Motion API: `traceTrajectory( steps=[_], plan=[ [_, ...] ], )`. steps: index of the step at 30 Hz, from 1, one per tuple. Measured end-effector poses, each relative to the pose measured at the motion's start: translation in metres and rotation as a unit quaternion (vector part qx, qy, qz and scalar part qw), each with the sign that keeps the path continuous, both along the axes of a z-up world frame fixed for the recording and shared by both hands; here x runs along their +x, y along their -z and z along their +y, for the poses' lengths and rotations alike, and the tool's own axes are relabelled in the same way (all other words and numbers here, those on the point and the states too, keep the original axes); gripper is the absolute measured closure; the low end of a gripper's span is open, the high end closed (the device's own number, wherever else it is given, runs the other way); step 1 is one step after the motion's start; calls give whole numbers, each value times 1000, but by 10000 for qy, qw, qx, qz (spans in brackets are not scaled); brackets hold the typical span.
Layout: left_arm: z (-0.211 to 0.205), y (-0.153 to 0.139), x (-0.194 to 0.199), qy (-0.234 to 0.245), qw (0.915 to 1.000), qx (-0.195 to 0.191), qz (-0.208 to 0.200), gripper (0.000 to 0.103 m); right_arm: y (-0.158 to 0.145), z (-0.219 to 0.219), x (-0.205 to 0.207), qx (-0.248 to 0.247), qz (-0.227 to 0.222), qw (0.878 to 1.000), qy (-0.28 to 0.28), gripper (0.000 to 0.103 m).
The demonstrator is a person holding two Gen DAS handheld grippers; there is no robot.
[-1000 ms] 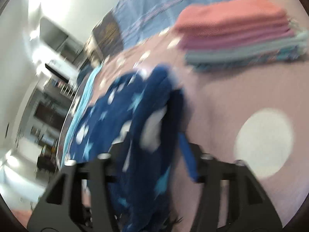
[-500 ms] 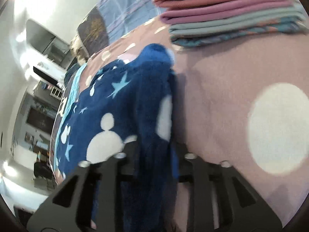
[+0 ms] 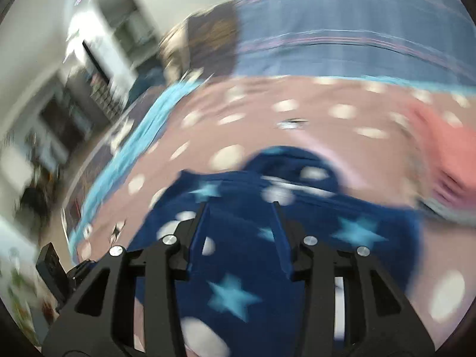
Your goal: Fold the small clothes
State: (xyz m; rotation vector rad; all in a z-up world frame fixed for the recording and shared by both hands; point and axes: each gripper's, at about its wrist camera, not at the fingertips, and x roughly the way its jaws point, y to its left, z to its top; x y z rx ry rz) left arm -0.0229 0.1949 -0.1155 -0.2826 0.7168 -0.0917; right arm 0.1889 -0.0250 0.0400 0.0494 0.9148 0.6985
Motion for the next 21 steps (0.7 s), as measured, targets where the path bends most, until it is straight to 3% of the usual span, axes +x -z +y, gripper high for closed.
traceTrajectory(
  steps=[5, 11, 13, 14, 15, 18, 21],
  plan=[
    [1, 11, 12, 402, 9987, -298, 16, 59, 36, 150, 9, -1110, -65, 9923, -543, 60],
    [8, 15, 15, 646, 9949, -754, -173, 62, 93, 224, 26, -2443, -162, 9689, -356, 57],
    [9, 20, 19, 727, 9925, -973, -134, 82, 106, 234, 33, -2691, -192, 9626, -253, 57],
    [11, 21, 20, 785, 9907, -1103, -148, 88, 112, 234, 38, -2780, -190, 9602, -206, 69],
    [13, 22, 20, 821, 9891, -1206, -183, 91, 114, 234, 40, -2773, -174, 9604, -211, 91],
    [21, 14, 12, 933, 9826, -1527, -487, 94, 100, 221, 42, -2211, -215, 9750, -53, 93],
    [23, 2, 4, 961, 9824, -1450, -679, 95, 59, 207, 36, -1438, -397, 9888, 6, 94]
  ],
)
